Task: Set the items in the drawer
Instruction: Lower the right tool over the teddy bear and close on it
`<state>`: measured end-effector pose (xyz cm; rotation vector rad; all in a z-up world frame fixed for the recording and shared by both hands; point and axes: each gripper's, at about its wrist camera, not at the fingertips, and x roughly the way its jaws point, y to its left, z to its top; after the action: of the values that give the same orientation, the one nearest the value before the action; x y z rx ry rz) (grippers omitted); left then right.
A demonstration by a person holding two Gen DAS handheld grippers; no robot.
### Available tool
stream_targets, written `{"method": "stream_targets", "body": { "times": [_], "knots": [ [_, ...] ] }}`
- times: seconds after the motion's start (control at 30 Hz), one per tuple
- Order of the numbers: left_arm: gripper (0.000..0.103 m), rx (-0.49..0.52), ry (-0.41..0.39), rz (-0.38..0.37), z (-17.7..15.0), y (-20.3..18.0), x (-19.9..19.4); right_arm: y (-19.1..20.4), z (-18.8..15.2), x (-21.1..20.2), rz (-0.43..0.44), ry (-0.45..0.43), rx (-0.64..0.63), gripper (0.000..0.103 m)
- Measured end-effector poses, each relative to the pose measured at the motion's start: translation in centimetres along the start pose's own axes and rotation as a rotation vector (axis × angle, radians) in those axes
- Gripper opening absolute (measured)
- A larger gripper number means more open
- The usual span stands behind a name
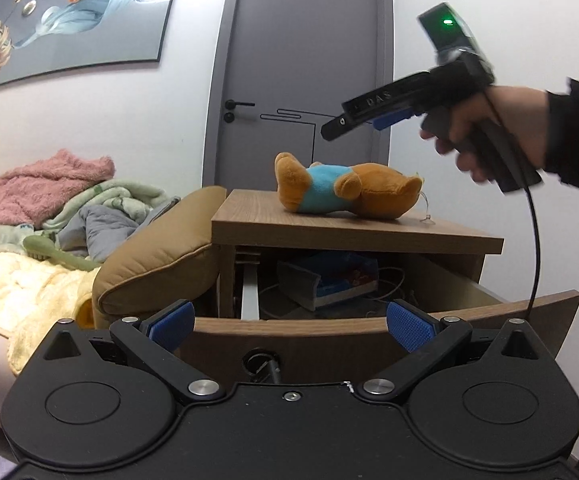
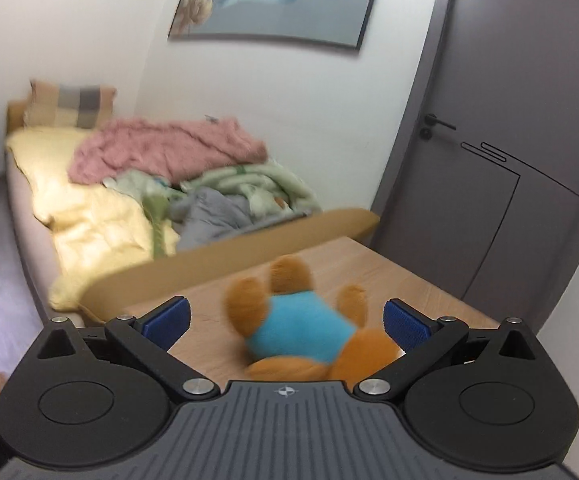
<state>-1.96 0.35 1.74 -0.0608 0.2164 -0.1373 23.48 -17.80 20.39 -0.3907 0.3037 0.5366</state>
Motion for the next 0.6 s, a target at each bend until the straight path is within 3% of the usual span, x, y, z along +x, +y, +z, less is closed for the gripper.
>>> {"method": "stream_targets", "body": {
  "times": [0.2,0.33,0.6],
  "knots": [
    [0.102,-0.014,0.015,-0.006,-0.2,0.8,0.0,-2.5,1.6,3.6,0.038,0.145,0.014,0.103],
    [0.102,-0.032,0.015,-0.02,-0.1,1.1,-0.1,-1.8,0.8,5.3,0.051,0.235,-0.049,0.103],
    [0.102,-0.065,-0.006,-0.053,0.1,1.2,-0.6,-2.2,-0.3,7.6,0.058,0.297,-0.038,0.103]
  ]
}}
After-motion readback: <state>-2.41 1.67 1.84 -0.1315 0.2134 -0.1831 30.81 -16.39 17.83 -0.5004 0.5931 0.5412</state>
